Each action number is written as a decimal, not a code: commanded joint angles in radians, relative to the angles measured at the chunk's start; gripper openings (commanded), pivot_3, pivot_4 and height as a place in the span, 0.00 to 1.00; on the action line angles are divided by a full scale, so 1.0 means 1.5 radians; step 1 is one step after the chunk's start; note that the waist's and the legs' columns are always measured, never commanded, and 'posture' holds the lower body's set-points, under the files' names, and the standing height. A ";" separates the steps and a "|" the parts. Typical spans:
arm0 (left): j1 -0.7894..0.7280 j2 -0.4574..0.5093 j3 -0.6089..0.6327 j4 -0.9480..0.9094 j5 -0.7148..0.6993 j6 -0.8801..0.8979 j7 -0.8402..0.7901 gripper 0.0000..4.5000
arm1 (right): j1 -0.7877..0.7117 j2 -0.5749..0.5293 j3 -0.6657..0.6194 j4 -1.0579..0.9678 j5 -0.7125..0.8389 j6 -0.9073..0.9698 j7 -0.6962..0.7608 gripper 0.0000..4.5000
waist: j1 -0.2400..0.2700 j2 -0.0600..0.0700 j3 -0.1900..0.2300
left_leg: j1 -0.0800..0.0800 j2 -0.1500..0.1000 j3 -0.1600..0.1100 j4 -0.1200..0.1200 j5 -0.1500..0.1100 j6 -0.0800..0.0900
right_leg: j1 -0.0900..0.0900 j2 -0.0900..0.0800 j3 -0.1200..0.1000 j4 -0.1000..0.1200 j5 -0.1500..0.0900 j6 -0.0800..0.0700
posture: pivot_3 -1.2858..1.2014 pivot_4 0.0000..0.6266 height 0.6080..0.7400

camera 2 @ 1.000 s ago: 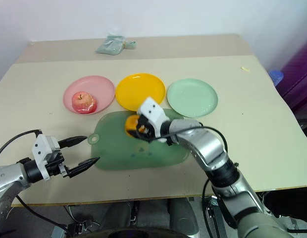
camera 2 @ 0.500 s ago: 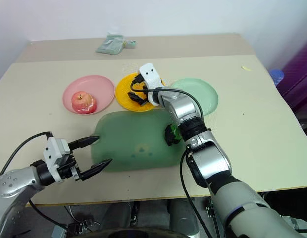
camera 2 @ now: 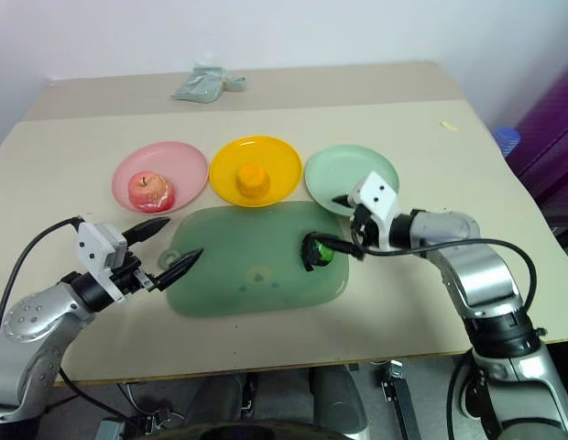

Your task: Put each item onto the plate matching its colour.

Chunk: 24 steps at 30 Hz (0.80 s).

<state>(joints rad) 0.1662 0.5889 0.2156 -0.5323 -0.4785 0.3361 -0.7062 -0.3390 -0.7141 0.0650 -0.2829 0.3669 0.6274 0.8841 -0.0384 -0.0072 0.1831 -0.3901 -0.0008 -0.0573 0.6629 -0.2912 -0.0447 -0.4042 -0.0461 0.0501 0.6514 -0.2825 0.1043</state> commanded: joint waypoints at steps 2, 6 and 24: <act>0.004 0.022 -0.004 -0.022 -0.038 0.014 -0.042 1.00 | 0.009 0.023 0.011 -0.031 0.013 0.044 -0.028 0.99 | 0.000 0.000 0.000 | 0.000 0.000 0.000 0.000 0.000 0.000 | 0.000 0.000 0.000 0.000 0.000 0.000 | 0.52 0.24 1.00; 0.018 0.041 -0.021 -0.036 -0.045 0.025 -0.072 1.00 | 0.007 0.042 0.016 -0.034 0.007 0.064 -0.054 0.80 | 0.002 0.000 0.000 | 0.000 0.000 0.000 0.000 0.000 0.000 | 0.000 0.000 0.000 0.000 0.000 0.000 | 0.52 0.24 1.00; 0.030 0.036 -0.062 -0.029 -0.027 0.000 -0.092 1.00 | 0.004 0.038 -0.076 -0.101 0.131 0.126 -0.056 0.99 | 0.016 0.000 0.000 | 0.000 0.000 0.000 0.001 0.000 0.000 | 0.001 -0.001 0.000 0.000 0.000 0.000 | 0.52 0.24 1.00</act>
<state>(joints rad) 0.2054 0.6402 0.1279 -0.5512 -0.5030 0.3434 -0.8336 -0.3393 -0.6385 -0.0376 -0.3834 0.5509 0.8256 0.7898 -0.0138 -0.0076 0.1828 -0.3904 -0.0014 -0.0576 0.6638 -0.2912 -0.0447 -0.4033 -0.0475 0.0499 0.6508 -0.2824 0.1045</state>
